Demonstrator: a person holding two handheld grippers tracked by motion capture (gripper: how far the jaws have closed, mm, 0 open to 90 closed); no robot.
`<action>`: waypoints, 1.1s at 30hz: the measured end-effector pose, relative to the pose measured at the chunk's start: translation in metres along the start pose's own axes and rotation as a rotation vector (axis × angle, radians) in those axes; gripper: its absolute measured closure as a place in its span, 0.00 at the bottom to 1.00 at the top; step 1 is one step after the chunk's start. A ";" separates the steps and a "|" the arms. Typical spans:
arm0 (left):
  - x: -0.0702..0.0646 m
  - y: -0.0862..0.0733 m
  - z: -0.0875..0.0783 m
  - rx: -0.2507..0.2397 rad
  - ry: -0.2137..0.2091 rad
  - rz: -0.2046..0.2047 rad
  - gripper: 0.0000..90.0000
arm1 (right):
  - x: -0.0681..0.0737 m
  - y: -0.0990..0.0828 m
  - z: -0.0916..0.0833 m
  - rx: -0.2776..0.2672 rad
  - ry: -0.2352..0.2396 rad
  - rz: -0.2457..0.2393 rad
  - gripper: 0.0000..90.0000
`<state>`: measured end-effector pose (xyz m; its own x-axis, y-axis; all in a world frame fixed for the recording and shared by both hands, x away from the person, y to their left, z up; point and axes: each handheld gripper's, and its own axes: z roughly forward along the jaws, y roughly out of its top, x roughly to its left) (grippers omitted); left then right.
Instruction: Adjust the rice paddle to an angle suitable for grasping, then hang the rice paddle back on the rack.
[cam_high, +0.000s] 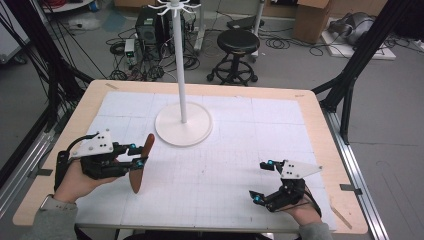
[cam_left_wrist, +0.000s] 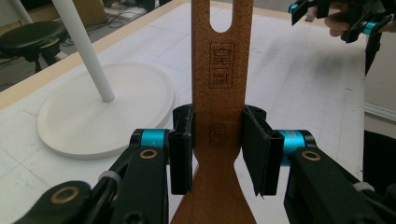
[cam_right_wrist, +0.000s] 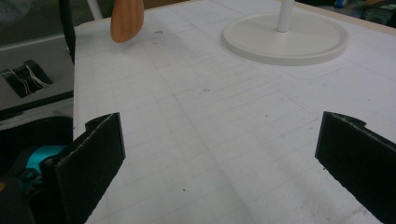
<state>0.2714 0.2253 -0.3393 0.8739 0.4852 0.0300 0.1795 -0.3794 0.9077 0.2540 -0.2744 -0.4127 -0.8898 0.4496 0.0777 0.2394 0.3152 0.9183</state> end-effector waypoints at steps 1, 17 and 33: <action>0.000 0.000 0.000 -0.007 0.002 -0.008 0.72 | 0.000 0.000 0.000 -0.001 0.002 0.002 0.00; 0.020 0.001 -0.006 -0.122 -0.006 -0.095 0.72 | 0.007 0.000 -0.005 -0.023 0.003 0.005 0.00; 0.036 0.000 -0.009 -0.204 0.092 -0.153 0.72 | 0.003 0.001 -0.002 -0.034 0.018 0.006 0.00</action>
<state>0.2984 0.2497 -0.3340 0.7972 0.5978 -0.0849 0.2038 -0.1341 0.9698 0.2509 -0.2741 -0.4105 -0.8954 0.4360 0.0897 0.2316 0.2843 0.9303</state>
